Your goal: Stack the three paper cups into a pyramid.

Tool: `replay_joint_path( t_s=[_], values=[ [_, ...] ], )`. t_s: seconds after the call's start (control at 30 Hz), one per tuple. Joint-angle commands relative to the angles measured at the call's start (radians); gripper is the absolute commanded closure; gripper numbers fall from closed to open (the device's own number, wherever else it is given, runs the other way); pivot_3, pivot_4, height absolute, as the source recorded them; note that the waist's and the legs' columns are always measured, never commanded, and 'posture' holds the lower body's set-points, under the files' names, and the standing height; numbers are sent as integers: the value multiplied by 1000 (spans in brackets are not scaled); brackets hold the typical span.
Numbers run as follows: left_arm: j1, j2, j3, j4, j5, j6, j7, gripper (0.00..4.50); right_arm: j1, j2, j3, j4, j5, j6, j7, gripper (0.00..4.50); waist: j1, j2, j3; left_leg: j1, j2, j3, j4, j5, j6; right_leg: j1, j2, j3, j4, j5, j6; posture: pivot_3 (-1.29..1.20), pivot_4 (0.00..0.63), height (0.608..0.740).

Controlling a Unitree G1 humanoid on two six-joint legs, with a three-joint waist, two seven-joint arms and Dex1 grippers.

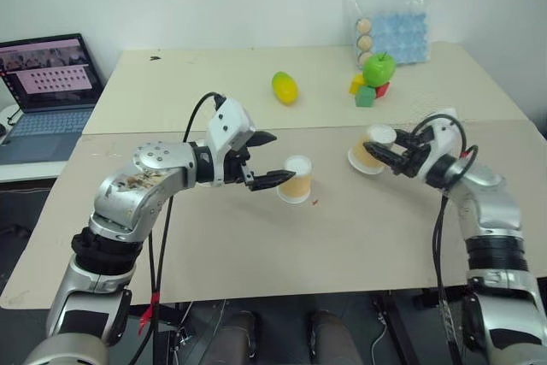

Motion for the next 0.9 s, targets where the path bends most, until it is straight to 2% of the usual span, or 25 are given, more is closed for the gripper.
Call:
replay_joint_path(
  t_s=[0.03,0.23,0.9],
  values=[
    [-14,9,10,-27,10,-14,-6,0,50,-45,69,-182,40,117,65,1736,0,0,0,0,0,0,0,0,0,0,0,0,0,0,0,0,150,740],
    [-14,21,17,-46,3,3,-7,0,97,-28,133,-237,28,144,76,1736,1,0,0,0,1,0,0,0,0,0,0,0,0,0,0,0,150,740],
    [-9,20,52,-98,-23,41,45,0,-12,47,196,-37,-62,4,85,1736,-1,0,0,1,1,0,0,0,0,0,1,0,0,0,0,0,150,740]
  ],
)
